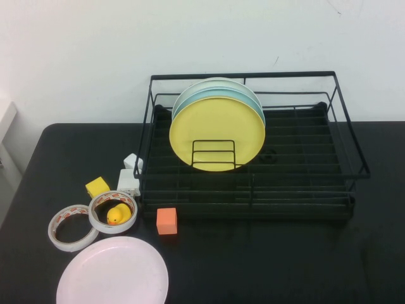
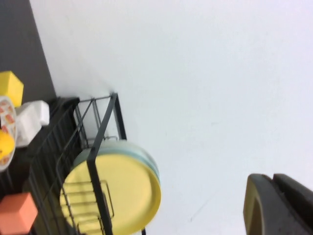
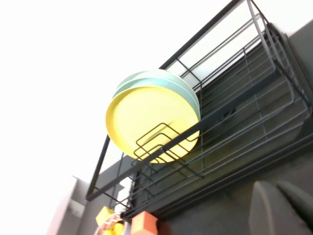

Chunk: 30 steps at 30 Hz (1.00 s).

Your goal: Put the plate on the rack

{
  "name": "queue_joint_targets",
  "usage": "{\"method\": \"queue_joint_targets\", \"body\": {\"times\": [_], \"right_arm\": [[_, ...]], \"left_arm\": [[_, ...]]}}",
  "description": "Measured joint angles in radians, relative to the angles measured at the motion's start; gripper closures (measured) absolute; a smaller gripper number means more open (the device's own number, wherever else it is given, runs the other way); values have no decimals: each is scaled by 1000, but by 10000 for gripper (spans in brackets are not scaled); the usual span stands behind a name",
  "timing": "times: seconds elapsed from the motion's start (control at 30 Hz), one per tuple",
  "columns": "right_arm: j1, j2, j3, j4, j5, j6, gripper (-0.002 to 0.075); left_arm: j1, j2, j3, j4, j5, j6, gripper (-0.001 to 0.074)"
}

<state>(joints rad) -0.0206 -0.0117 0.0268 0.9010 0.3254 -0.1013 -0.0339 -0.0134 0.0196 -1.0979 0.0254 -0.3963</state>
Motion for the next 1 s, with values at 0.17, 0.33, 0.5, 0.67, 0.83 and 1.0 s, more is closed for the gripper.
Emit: {"method": "queue_joint_targets", "body": {"times": [0.17,0.33,0.5,0.67,0.83,1.0], "right_arm": [[0,0,0,4,2,-53,728],[0,0,0,4,48,-187,728],[0,0,0,4,69,-226,728],[0,0,0,4,74,-249,728],[0,0,0,4,81,-253,728],[0,0,0,4,81,-255,728]], "left_arm": [[0,0,-2,23,-42,142,736],[0,67,-161,175,171,438,736],[0,359,-401,573,531,455,737],[-3,684,-602,874,791,371,736],[-36,928,-723,932,831,319,729],[-50,1125,-747,944,827,263,556]]}}
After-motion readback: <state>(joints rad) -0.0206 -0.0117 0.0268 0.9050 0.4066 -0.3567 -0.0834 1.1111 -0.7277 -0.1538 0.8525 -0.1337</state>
